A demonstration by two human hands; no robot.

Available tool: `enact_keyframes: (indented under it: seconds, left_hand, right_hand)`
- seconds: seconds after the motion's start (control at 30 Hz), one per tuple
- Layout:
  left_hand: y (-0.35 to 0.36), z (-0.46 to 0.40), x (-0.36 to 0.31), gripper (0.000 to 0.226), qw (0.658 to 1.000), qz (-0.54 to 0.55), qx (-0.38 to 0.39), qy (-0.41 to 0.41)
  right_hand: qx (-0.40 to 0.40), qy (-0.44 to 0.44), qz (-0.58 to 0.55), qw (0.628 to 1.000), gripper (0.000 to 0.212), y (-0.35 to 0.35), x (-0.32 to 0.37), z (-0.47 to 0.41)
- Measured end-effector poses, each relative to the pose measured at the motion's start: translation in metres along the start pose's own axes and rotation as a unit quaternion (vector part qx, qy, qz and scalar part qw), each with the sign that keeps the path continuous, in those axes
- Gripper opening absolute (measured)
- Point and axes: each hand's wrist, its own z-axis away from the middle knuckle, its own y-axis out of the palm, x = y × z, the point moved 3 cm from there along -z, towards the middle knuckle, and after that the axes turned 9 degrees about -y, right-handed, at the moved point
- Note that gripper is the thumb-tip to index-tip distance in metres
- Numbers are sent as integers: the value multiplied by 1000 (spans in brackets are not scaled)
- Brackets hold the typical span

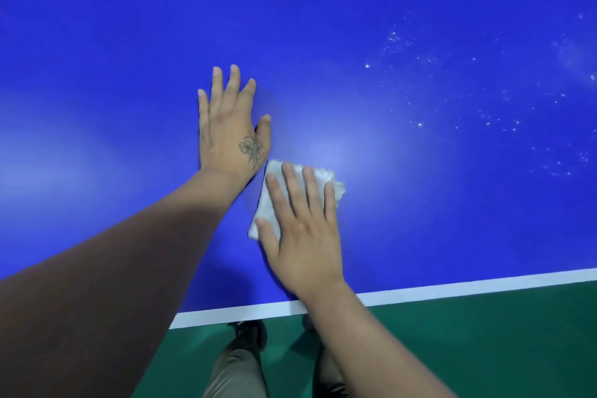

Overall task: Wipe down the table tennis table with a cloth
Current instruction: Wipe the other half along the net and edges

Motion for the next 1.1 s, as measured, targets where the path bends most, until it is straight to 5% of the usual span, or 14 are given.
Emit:
enact_keyframes:
  seconds: [0.27, 0.5, 0.67, 0.9, 1.1]
  left_hand:
    - [37, -4, -43, 67, 993, -110, -32, -26]
    - [37, -5, -48, 64, 990, -128, -41, -37]
    - [38, -7, -47, 59, 992, -109, -48, -35]
    - [35, -10, -47, 54, 993, -92, -60, -33]
    - [37, -11, -49, 54, 994, -83, -60, -39]
  right_hand:
    - [2, 20, 16, 1000, 68, -13, -87, 79]
    - [-39, 169, 19, 985, 69, -34, -166, -29]
    - [-36, 92, 15, 995, 70, -32, -128, -96]
    - [4, -48, 11, 999, 69, -23, -99, -17]
    - [-15, 91, 22, 995, 72, -38, -182, 18]
